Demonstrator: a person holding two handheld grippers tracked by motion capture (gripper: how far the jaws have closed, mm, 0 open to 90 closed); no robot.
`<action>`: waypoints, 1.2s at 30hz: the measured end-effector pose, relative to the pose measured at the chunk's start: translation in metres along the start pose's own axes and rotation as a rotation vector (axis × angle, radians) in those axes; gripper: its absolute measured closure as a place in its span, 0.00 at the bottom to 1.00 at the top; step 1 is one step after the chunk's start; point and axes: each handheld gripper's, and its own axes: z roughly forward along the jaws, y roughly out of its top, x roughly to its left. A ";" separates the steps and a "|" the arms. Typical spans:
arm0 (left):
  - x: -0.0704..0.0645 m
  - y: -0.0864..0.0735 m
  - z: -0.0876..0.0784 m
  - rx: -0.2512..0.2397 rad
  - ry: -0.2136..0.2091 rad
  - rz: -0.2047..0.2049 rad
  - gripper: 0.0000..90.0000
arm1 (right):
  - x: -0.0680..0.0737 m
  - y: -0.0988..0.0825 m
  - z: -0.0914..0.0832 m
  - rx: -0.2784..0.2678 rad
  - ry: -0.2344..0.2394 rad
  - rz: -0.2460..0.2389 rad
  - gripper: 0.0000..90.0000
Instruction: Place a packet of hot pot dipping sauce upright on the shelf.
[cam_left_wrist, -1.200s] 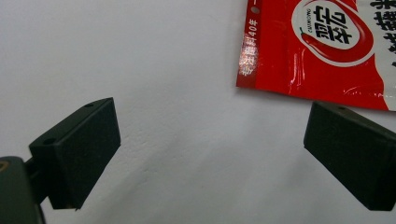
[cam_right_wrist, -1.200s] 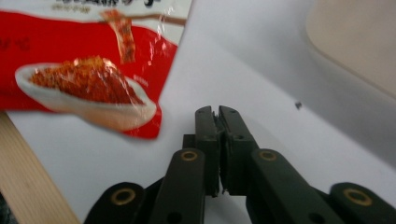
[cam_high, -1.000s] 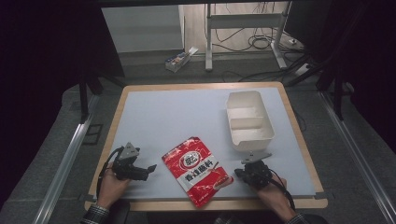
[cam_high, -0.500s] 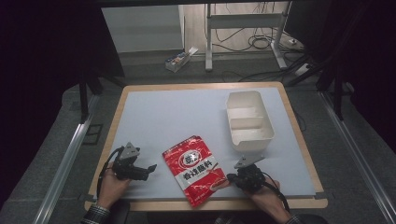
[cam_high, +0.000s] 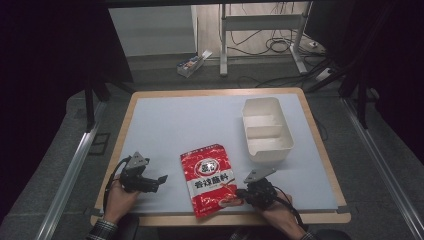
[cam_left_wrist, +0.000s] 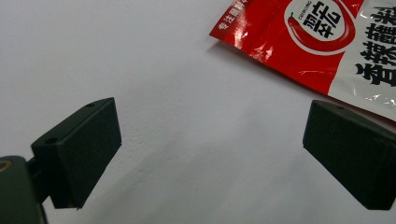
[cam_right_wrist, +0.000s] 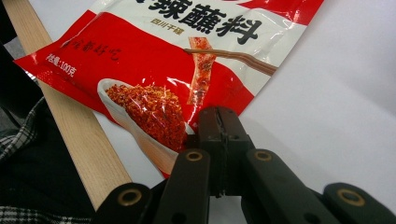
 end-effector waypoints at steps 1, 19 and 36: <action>0.000 0.000 0.000 0.001 -0.001 -0.002 0.05 | 0.001 0.000 0.000 0.000 0.001 -0.004 0.99; 0.000 0.001 0.001 0.016 -0.005 -0.014 0.05 | 0.019 0.012 0.017 -0.021 0.114 -0.047 0.99; -0.006 0.009 0.008 0.048 0.008 -0.046 0.09 | 0.050 0.043 0.048 -0.051 0.221 -0.100 0.99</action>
